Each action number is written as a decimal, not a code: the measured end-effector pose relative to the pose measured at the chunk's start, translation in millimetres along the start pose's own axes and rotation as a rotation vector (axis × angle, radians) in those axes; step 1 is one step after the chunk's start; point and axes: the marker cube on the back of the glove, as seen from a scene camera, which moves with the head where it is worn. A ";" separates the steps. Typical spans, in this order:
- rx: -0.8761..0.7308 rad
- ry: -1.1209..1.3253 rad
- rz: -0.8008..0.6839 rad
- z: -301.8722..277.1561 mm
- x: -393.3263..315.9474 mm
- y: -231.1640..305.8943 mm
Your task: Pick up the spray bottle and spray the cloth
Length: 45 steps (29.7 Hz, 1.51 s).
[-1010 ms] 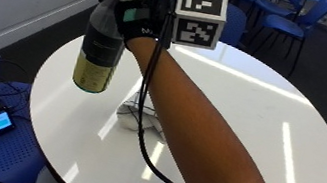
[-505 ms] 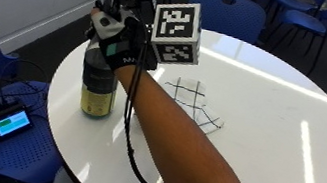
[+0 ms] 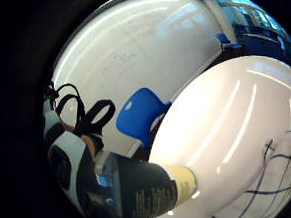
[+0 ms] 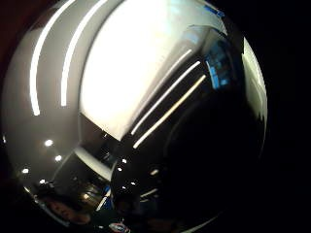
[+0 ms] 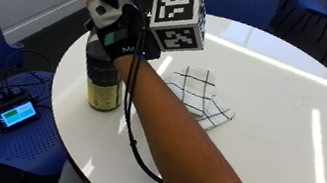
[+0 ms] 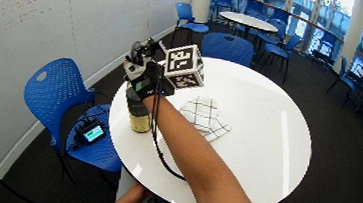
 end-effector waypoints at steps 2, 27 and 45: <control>0.008 0.000 0.001 0.0 -7.1 2.6; 0.030 0.004 0.008 3.0 -26.1 27.6; -0.044 0.019 0.135 4.1 56.8 44.0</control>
